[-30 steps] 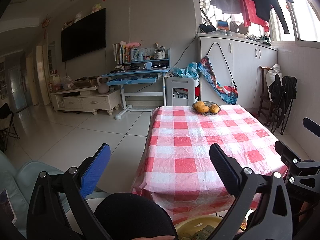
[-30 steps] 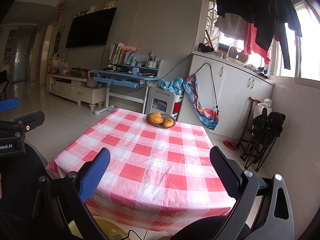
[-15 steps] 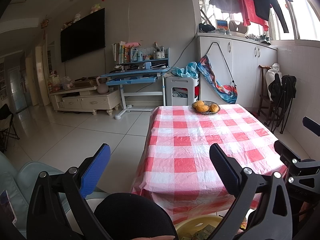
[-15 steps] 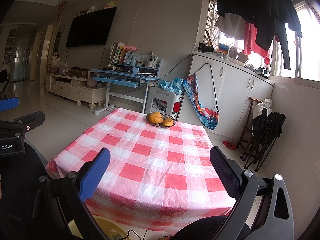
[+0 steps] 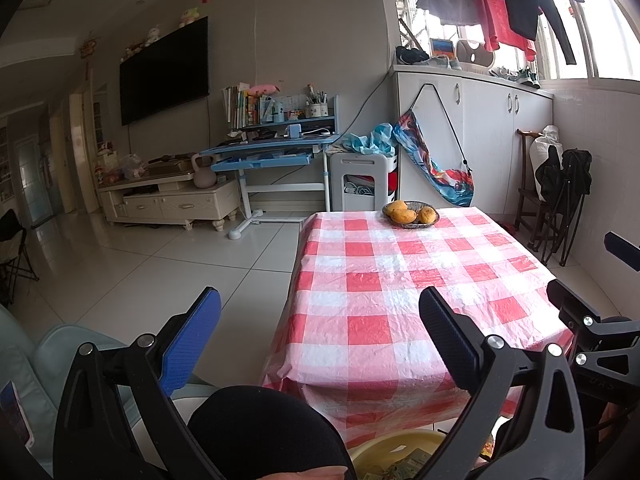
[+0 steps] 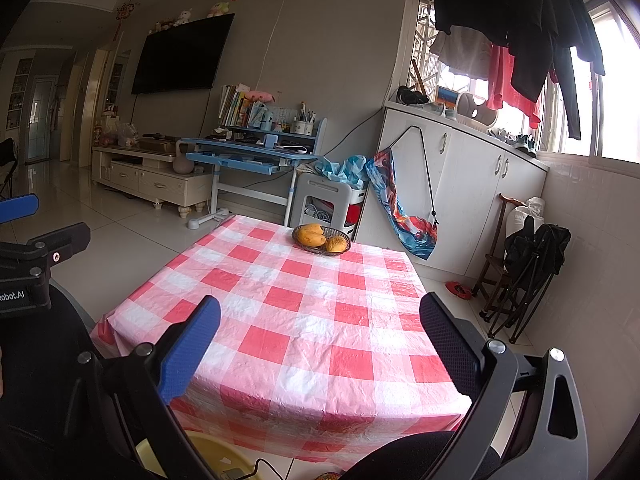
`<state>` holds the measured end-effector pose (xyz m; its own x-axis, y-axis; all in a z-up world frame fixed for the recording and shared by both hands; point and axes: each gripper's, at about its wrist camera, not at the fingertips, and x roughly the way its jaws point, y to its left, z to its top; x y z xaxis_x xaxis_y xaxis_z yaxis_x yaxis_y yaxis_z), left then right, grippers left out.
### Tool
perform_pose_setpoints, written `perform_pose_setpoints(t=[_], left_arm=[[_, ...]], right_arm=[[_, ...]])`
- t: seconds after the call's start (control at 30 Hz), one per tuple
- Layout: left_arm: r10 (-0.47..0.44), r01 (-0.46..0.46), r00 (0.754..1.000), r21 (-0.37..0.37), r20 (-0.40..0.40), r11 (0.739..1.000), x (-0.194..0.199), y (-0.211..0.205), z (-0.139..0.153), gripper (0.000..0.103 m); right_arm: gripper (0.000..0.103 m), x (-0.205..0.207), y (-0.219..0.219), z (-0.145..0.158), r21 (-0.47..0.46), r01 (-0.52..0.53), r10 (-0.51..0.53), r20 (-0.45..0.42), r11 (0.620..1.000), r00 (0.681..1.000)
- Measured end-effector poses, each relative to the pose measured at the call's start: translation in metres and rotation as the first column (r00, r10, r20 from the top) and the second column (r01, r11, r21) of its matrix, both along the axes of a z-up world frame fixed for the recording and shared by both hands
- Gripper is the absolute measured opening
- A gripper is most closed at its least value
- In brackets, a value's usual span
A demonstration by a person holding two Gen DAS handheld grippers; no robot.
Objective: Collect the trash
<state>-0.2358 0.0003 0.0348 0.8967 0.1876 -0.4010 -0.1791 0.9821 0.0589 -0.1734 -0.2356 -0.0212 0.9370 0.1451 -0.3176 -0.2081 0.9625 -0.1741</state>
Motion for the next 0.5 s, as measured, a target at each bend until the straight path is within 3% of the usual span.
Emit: perform_pose_setpoints(t=[0.5], left_arm=[[-0.001, 0.001, 1.000, 0.002, -0.001, 1.000, 0.0000, -0.0002, 0.0005, 0.096]], right_arm=[[0.095, 0.0002, 0.0021, -0.0004, -0.002, -0.001, 0.001, 0.000, 1.000, 1.000]])
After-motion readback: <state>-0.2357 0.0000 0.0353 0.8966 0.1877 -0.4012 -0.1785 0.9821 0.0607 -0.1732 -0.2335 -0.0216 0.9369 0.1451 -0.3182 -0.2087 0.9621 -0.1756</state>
